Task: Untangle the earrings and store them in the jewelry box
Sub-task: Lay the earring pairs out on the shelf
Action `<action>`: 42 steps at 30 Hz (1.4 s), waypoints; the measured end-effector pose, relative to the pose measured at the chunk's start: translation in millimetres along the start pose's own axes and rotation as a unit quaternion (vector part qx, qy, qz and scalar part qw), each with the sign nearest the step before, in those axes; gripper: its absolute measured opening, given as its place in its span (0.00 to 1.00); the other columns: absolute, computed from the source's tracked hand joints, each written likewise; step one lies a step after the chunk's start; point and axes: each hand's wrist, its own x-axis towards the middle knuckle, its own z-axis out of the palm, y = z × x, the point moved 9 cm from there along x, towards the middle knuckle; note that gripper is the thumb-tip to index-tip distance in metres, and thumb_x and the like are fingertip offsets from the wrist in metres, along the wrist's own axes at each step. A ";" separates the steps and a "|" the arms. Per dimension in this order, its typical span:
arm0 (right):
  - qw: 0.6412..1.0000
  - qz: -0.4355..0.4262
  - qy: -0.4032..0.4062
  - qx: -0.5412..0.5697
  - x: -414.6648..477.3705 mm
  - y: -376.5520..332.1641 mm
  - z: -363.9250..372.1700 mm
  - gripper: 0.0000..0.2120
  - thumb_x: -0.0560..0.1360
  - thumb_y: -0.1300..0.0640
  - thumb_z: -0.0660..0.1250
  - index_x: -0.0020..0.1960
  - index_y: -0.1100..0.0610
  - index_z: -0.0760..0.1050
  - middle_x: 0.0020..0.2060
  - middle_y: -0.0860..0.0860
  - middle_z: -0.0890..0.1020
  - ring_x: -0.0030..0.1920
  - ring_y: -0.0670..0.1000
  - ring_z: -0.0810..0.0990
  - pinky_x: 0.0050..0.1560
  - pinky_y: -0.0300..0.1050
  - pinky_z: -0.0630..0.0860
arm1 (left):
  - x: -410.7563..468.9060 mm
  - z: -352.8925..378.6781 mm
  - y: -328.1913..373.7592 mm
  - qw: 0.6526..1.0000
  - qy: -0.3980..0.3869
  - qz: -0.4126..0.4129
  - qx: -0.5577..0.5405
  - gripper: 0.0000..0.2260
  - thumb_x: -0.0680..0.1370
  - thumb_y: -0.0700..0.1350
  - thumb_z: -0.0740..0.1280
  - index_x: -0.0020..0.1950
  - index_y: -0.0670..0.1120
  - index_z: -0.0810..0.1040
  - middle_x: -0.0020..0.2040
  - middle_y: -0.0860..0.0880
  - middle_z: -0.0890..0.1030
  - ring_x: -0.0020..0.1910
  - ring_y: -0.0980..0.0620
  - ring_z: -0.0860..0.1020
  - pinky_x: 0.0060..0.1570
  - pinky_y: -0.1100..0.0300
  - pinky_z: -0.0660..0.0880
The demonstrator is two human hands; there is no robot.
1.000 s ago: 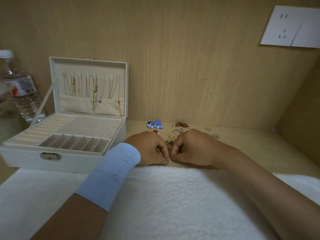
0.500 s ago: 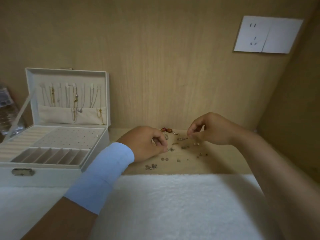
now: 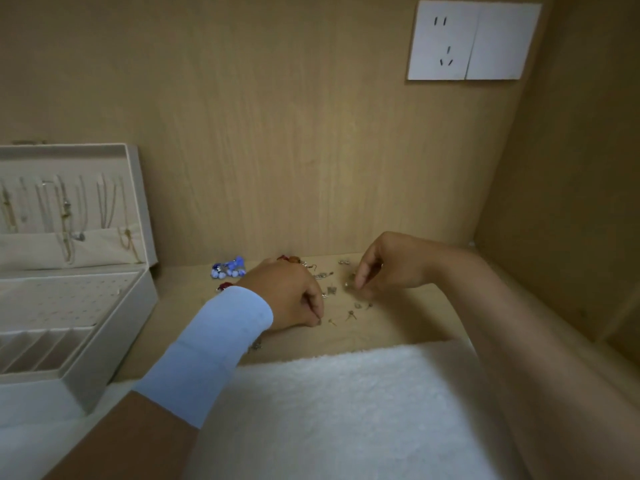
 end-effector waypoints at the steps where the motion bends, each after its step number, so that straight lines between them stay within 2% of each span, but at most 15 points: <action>1: 1.000 0.003 -0.013 -0.003 1.0 -0.6 4.5 0.07 0.70 0.56 0.79 0.47 0.49 0.87 0.42 0.43 0.87 0.48 0.41 0.84 0.55 0.37 0.78 | 2.7 1.0 1.1 1.000 -0.007 -0.002 -0.006 0.03 0.73 0.49 0.73 0.44 0.56 0.85 0.40 0.62 0.82 0.46 0.62 0.79 0.48 0.68 0.68; 7: 1.000 0.002 -0.009 -0.027 9.1 -6.1 19.6 0.05 0.69 0.57 0.78 0.43 0.49 0.87 0.41 0.44 0.87 0.47 0.42 0.83 0.52 0.37 0.77 | 10.9 3.5 -2.9 0.999 -0.017 -0.030 -0.016 0.03 0.71 0.49 0.73 0.43 0.55 0.85 0.41 0.60 0.82 0.46 0.59 0.80 0.50 0.59 0.78; 12: 0.998 -0.030 0.047 0.003 13.4 -17.1 16.6 0.02 0.70 0.57 0.78 0.42 0.51 0.87 0.36 0.40 0.85 0.39 0.36 0.80 0.46 0.34 0.77 | 5.4 2.0 -13.8 0.999 -0.012 -0.043 -0.013 0.03 0.72 0.49 0.73 0.43 0.54 0.85 0.40 0.59 0.82 0.45 0.58 0.80 0.52 0.55 0.79; 17: 0.998 -0.059 0.018 0.004 16.6 -37.8 34.7 0.04 0.71 0.58 0.77 0.44 0.50 0.87 0.35 0.40 0.85 0.37 0.36 0.80 0.40 0.32 0.76 | 3.8 2.6 -14.5 0.999 -0.015 -0.032 -0.020 0.02 0.73 0.49 0.72 0.44 0.56 0.84 0.42 0.59 0.82 0.46 0.58 0.81 0.52 0.57 0.79; 22: 0.998 -0.057 0.022 0.036 12.2 -36.9 24.2 0.04 0.71 0.58 0.77 0.44 0.50 0.87 0.36 0.42 0.85 0.37 0.37 0.81 0.46 0.36 0.79 | 4.8 3.4 -10.6 1.000 -0.017 -0.023 -0.011 0.04 0.74 0.50 0.72 0.48 0.56 0.84 0.44 0.60 0.81 0.48 0.58 0.79 0.51 0.59 0.77; 24: 0.998 -0.056 0.026 0.028 7.7 -34.0 13.9 0.04 0.72 0.57 0.76 0.44 0.49 0.87 0.37 0.42 0.85 0.38 0.37 0.81 0.46 0.36 0.78 | 4.8 3.5 -8.1 1.000 -0.013 -0.018 -0.016 0.05 0.75 0.49 0.71 0.50 0.56 0.84 0.46 0.60 0.81 0.49 0.59 0.79 0.52 0.59 0.77; 27: 0.999 -0.039 -0.008 0.017 1.3 -28.6 9.1 0.04 0.71 0.56 0.78 0.44 0.48 0.87 0.36 0.38 0.84 0.39 0.35 0.80 0.47 0.33 0.74 | 4.4 -1.9 -5.6 0.999 0.019 -0.005 -0.032 0.09 0.77 0.46 0.66 0.52 0.58 0.83 0.48 0.60 0.81 0.50 0.59 0.78 0.53 0.59 0.77; 32: 0.997 -0.024 -0.068 -0.002 -0.7 -30.5 23.5 0.06 0.70 0.57 0.79 0.44 0.48 0.87 0.36 0.40 0.85 0.41 0.37 0.81 0.54 0.39 0.79 | 3.9 -0.2 10.2 0.998 0.036 0.044 -0.006 0.06 0.73 0.53 0.72 0.48 0.58 0.84 0.47 0.58 0.76 0.53 0.57 0.72 0.51 0.60 0.72; 36: 0.996 -0.020 -0.079 -0.019 0.3 -33.3 32.0 0.06 0.70 0.58 0.79 0.45 0.50 0.87 0.35 0.40 0.85 0.38 0.36 0.80 0.52 0.39 0.79 | 3.5 2.9 15.1 0.997 0.036 0.064 -0.002 0.04 0.72 0.54 0.73 0.46 0.59 0.85 0.48 0.57 0.75 0.54 0.57 0.69 0.49 0.61 0.68; 42: 0.994 -0.012 -0.078 -0.070 -0.2 -35.8 37.1 0.04 0.71 0.57 0.77 0.45 0.50 0.87 0.41 0.44 0.87 0.46 0.41 0.82 0.55 0.42 0.79 | -3.4 3.4 12.8 0.997 0.031 0.064 0.022 0.03 0.73 0.52 0.72 0.44 0.57 0.85 0.48 0.57 0.75 0.55 0.56 0.69 0.54 0.58 0.72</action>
